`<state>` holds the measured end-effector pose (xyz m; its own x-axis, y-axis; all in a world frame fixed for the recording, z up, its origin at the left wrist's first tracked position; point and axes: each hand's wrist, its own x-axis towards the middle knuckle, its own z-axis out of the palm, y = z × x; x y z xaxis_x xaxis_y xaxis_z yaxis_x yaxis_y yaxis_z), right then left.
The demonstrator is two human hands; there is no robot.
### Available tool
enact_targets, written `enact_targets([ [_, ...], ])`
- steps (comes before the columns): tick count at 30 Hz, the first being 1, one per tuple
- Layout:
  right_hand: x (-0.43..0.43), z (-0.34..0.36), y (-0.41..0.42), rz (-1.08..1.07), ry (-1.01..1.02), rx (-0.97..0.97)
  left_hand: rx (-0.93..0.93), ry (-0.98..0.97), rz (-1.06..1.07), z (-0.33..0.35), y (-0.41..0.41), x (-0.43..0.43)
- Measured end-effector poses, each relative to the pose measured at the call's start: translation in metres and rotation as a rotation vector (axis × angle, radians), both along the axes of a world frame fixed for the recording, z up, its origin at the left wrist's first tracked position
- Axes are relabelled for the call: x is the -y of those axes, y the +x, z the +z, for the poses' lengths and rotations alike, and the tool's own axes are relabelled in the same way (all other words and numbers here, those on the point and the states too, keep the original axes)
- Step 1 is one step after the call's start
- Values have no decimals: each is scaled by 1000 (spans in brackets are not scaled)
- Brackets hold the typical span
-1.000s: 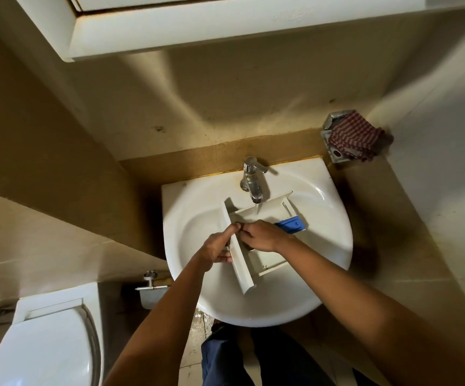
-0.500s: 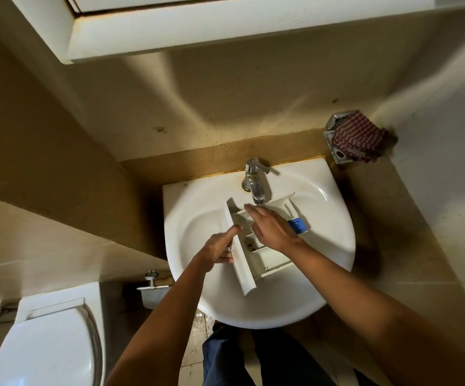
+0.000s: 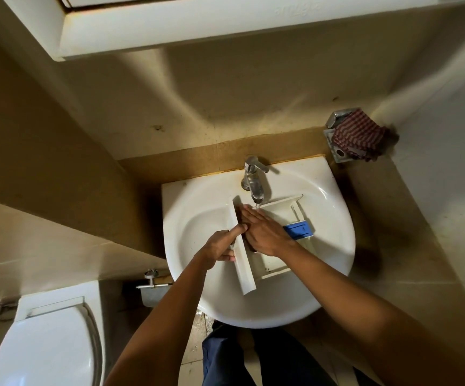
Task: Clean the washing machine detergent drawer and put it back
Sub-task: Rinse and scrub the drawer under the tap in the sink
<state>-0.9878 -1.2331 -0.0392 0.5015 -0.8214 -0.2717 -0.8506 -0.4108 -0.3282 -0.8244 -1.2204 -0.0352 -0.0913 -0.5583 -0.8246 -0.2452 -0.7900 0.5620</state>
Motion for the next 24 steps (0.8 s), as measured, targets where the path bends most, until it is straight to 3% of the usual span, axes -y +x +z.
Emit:
enact_targets([
  [3, 2, -3, -28, -151, -87, -100, 25, -12, 1, 1, 3, 1],
  [6, 2, -3, -44, -448, -48, -145, 39, -15, 5, 4, 4, 0],
  [8, 3, -2, -39, -516, -23, -167, 42, -20, 5, 6, 4, 0],
  [10, 1, 1, -25, -483, -4, -128, 45, -22, 1, 7, 2, 0],
  [15, -12, 0, 10, -5, 38, 26, 39, -37, -7, 12, 2, 0],
  [18, -7, -1, -4, -7, -58, 28, 74, -51, -23, 17, 7, 1],
  [24, -5, -5, -46, -484, -63, -64, 121, -101, -33, 28, 19, -3],
])
